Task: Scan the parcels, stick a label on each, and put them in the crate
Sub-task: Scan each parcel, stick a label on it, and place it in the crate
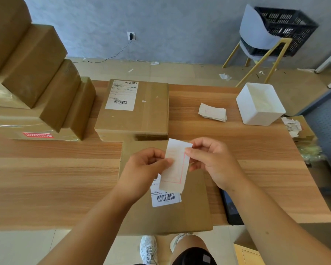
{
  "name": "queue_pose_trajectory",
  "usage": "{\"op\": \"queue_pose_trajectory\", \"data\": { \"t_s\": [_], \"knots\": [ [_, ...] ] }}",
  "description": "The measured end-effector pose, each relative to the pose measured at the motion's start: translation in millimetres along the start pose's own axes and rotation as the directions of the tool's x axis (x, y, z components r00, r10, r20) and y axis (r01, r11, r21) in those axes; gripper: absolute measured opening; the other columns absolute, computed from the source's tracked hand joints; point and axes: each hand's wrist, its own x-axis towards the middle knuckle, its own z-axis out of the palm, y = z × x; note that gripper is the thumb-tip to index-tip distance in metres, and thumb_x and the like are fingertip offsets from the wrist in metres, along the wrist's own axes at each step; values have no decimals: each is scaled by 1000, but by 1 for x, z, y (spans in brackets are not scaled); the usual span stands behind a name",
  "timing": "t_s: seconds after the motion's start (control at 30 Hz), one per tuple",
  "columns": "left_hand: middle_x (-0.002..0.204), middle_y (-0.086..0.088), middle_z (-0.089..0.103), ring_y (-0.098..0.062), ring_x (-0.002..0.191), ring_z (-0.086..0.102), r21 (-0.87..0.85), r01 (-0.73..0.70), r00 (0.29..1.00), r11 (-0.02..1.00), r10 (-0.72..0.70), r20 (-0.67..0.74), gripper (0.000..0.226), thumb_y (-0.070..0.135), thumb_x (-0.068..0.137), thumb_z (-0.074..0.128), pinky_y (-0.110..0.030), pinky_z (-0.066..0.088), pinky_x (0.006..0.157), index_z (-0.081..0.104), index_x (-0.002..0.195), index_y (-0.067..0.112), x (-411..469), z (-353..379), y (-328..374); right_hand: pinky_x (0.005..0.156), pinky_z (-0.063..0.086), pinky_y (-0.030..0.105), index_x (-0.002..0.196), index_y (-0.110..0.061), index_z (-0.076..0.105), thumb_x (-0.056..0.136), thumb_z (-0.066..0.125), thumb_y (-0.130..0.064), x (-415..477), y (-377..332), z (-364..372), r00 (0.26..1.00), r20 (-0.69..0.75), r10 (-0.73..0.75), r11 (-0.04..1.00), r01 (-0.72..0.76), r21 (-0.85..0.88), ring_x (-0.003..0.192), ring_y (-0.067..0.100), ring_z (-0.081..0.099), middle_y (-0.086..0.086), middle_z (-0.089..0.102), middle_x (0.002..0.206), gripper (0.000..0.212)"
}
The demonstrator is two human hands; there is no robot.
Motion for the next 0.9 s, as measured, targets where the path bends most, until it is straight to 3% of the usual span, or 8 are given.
{"op": "queue_pose_trajectory", "data": {
  "t_s": [0.23, 0.4, 0.63, 0.9],
  "knots": [
    [60, 3, 62, -9, 50, 48, -60, -116, 993, 991, 115, -20, 13, 4, 87, 58, -17, 40, 50, 63, 76, 9, 0, -1, 19, 57, 54, 24, 71, -19, 70, 87, 62, -1, -3, -14, -7, 992, 125, -19, 996, 30, -81, 71, 16, 70, 4, 72, 73, 25],
    [55, 1, 61, -9, 46, 45, -64, -116, 993, 991, 118, 19, 14, -5, 87, 52, -15, 38, 47, 60, 76, 0, 1, -2, 22, 60, 52, 24, 76, -17, 70, 86, 63, -4, 0, -17, -9, 993, 114, -11, 987, 29, -156, 74, 15, 69, 2, 72, 77, 18],
    [60, -6, 65, -11, 47, 49, -93, -97, 993, 991, 103, 57, 11, 11, 74, 56, -19, 41, 48, 63, 71, 4, -1, -4, 21, 77, 51, 33, 90, -18, 73, 89, 61, -10, 2, -18, -1, 997, 51, -55, 963, 67, -263, 85, 20, 65, 11, 70, 97, 14],
    [61, -7, 65, -11, 49, 48, -93, -96, 993, 991, 102, 64, 16, 13, 75, 57, -20, 40, 50, 68, 65, 18, -1, -10, 22, 70, 51, 24, 87, -30, 74, 89, 62, -13, 4, -21, 2, 994, 76, -75, 939, 96, -331, 79, 10, 63, -5, 69, 89, 20]
  ]
}}
